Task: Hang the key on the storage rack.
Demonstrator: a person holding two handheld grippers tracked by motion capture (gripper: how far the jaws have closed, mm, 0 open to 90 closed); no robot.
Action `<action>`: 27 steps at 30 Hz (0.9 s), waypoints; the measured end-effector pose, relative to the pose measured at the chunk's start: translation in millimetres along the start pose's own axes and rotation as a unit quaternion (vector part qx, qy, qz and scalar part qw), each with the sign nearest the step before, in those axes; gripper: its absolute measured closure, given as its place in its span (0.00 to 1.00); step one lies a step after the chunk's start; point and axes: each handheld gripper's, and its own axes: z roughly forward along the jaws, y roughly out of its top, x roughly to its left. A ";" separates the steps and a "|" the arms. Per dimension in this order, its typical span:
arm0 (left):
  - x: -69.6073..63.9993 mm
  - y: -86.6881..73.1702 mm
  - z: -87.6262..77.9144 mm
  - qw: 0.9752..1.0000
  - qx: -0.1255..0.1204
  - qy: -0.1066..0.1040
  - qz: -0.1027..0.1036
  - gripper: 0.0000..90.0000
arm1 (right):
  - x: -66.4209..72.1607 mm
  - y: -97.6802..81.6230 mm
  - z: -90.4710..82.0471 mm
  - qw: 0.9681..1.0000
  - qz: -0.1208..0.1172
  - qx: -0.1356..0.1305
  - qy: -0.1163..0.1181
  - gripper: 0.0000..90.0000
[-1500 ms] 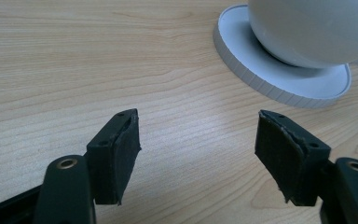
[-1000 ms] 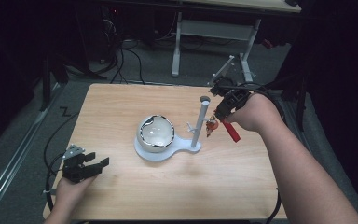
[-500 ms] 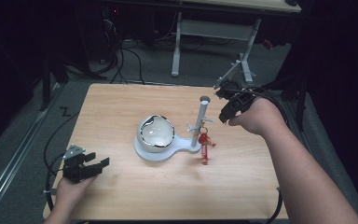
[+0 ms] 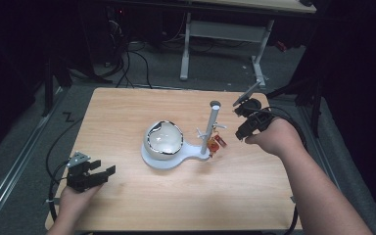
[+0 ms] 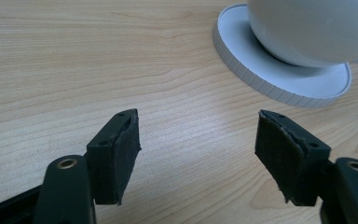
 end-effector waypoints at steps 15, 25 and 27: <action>-2.2 -0.7 2.7 1.000 0.006 0.000 0.004 0.35 | -7.3 -37.9 62.8 0.999 0.052 0.004 -0.010 0.64; -4.3 -1.7 5.0 1.000 0.014 -0.004 0.009 0.35 | -12.1 -66.6 104.7 0.996 0.087 -0.014 -0.014 0.56; -4.5 -2.1 5.6 1.000 0.017 -0.005 0.010 0.35 | -12.6 -73.5 114.6 0.995 0.096 -0.014 -0.010 0.54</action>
